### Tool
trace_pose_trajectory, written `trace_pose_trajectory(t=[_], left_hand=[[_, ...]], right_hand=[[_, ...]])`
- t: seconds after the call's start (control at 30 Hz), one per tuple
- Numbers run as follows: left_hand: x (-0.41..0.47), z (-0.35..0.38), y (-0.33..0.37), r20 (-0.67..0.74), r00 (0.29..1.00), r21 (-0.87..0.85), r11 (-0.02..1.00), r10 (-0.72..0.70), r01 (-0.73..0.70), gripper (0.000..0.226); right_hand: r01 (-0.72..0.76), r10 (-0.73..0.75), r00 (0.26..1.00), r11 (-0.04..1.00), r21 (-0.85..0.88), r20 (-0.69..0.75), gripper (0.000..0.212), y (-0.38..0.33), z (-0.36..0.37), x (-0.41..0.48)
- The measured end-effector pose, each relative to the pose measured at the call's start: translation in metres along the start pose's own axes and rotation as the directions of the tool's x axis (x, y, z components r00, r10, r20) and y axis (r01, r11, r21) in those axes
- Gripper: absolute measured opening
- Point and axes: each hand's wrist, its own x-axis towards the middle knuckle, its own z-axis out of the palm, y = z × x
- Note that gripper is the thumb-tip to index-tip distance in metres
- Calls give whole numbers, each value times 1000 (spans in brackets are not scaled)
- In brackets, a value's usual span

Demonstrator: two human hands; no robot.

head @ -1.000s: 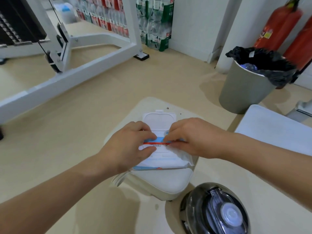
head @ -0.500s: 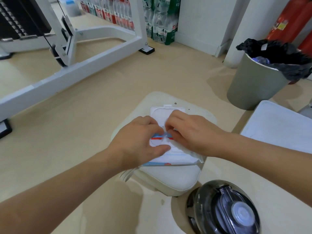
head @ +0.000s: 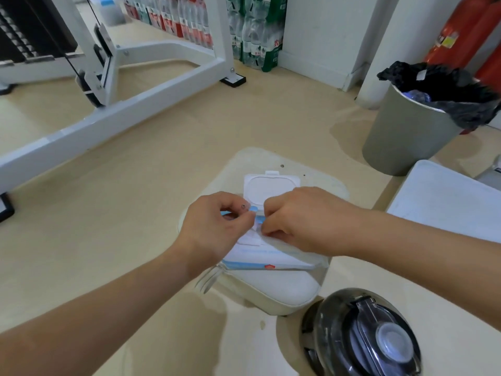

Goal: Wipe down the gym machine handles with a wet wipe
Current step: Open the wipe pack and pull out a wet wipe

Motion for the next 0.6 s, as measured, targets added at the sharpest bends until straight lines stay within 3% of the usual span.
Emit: trace_pose_trajectory(t=[0.13, 0.3, 0.37, 0.47, 0.53, 0.6], left_hand=[[-1, -2, -3, 24, 1000, -56, 998, -16, 17, 13], [-2, -3, -4, 56, 997, -54, 998, 48, -45, 14], [-3, -4, -3, 62, 992, 22, 994, 109, -111, 8], [-5, -6, -4, 100, 963, 85, 962, 250, -259, 29], [-2, -9, -5, 148, 924, 158, 914, 352, -374, 36], [1, -10, -3, 210, 885, 274, 843, 417, -462, 28]], right_hand=[[16, -2, 995, 990, -140, 99, 12, -3, -3, 9], [23, -23, 1000, 998, 54, -10, 17, 3, 3, 6], [-32, 35, 999, 992, 120, -28, 9, 5, 3, 5], [-73, 79, 996, 988, 136, -39, 6, 4, 7, 6], [-78, 87, 994, 988, 131, -63, 17, 6, 10, 5], [-52, 68, 992, 988, 148, -105, 32, 7, 14, 3]])
